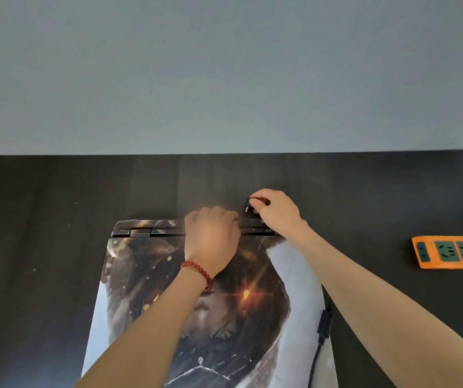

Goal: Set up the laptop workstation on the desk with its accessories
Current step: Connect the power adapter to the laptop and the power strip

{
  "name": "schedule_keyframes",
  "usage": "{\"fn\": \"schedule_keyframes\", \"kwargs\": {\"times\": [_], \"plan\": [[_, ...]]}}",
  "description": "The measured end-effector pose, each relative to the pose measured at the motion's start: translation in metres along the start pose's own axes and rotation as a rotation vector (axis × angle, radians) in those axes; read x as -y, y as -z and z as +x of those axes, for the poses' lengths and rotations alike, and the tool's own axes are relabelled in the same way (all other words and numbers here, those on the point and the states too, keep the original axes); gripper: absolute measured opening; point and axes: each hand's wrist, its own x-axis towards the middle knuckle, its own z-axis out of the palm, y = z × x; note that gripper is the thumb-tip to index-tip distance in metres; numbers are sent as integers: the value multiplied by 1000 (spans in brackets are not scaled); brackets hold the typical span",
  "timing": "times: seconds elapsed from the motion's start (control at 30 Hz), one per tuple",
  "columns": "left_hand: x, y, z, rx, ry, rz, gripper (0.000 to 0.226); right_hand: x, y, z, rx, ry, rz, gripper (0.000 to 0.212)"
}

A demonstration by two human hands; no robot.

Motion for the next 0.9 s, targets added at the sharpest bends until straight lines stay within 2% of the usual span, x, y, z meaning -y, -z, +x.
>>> {"fn": "schedule_keyframes", "kwargs": {"times": [0.17, 0.37, 0.57, 0.9], "plan": [[3, -1, -1, -12, -47, 29, 37, -2, -7, -7, -114, 60, -79, 24], [1, -2, 1, 4, -85, 51, 40, -1, -7, -11, -287, 58, 43, 19], [-4, -3, 1, -4, -9, 8, 42, -2, -7, -13, -118, 76, -66, 13], [-4, -7, 1, -42, 11, -8, 40, 1, -10, -8, -36, 77, -85, 17]]}}
